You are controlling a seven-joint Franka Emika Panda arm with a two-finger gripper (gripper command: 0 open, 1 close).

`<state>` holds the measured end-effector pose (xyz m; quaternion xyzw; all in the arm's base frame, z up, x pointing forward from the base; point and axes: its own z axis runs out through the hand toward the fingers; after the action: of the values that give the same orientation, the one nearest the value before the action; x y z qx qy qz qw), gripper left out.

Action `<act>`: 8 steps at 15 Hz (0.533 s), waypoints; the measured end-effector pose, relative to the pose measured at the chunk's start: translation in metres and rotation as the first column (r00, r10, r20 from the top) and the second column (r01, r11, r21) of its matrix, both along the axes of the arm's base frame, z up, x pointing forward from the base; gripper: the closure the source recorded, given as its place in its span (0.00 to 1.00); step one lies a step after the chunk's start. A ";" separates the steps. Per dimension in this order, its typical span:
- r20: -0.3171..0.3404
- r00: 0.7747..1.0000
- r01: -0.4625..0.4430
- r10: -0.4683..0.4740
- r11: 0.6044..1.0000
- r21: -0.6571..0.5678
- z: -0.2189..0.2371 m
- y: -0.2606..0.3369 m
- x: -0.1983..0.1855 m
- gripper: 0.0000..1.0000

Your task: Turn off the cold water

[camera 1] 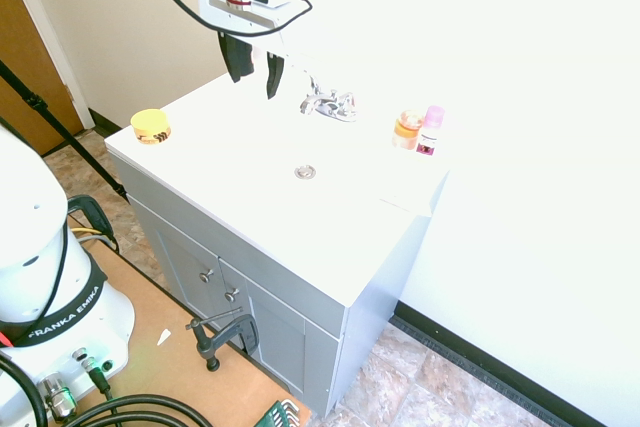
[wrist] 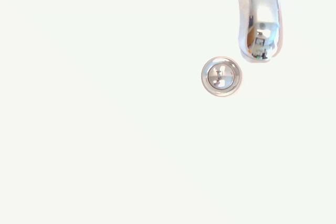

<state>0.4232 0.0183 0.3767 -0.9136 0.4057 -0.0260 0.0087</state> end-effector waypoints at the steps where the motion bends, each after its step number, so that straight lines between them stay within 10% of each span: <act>1: -0.001 1.000 0.001 -0.001 1.000 0.001 -0.001 0.000 0.000 0.00; 8: 0.109 0.986 0.126 -0.124 0.992 -0.017 0.010 -0.025 0.064 0.00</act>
<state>0.4874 -0.0070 0.3864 -0.8837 0.4607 -0.0807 0.0180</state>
